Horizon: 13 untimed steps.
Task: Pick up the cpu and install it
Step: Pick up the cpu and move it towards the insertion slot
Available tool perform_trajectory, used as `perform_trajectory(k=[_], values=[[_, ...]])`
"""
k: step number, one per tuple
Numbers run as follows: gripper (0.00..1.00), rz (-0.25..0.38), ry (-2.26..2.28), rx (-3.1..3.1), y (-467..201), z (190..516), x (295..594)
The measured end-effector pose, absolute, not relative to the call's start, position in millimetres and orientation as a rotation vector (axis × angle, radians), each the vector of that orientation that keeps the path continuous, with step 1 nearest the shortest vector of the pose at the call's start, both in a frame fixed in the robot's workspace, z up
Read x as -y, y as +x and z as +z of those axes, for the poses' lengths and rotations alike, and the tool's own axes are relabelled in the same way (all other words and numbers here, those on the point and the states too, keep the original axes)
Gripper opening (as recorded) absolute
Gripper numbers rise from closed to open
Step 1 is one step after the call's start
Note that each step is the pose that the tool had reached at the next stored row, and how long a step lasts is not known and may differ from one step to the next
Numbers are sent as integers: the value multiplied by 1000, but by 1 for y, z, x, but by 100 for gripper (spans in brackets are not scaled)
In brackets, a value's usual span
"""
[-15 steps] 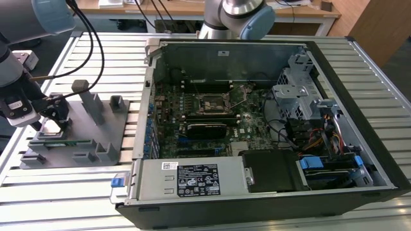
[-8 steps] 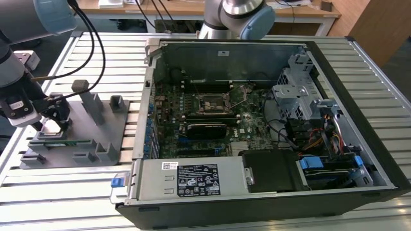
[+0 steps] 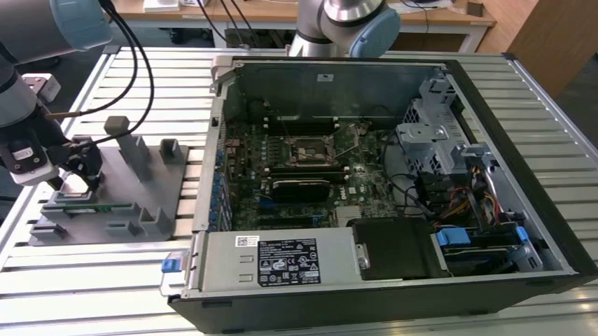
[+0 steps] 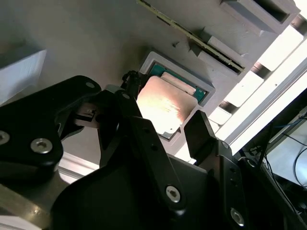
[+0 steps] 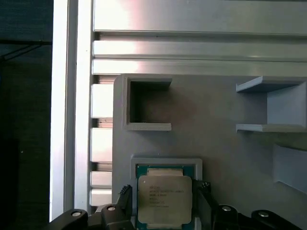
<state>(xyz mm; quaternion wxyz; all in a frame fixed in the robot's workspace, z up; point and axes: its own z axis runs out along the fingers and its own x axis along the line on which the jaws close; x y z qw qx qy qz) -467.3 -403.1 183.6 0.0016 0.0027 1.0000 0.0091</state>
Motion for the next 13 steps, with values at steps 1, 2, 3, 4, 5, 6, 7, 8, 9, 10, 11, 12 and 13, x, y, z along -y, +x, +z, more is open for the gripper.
perform_trajectory(k=[1, 2, 3, 4, 5, 6, 7, 8, 9, 10, 11, 12, 13], values=[[64, 28, 13, -3138, -467, 184, 403], [64, 28, 14, -3139, -467, 185, 403], [64, 28, 15, -3138, -467, 185, 403], [64, 28, 15, -3138, -467, 186, 403], [64, 28, 15, -3138, -467, 186, 403], [64, 28, 16, -3138, -467, 186, 403], [64, 29, 17, -3138, -467, 186, 403], [64, 28, 18, -3138, -467, 186, 403], [64, 28, 20, -3138, -467, 186, 403], [63, 28, 20, -3138, -467, 186, 403], [56, 28, 21, -3138, -467, 186, 403], [56, 28, 21, -3139, -467, 186, 403], [56, 28, 21, -3138, -467, 186, 403]])
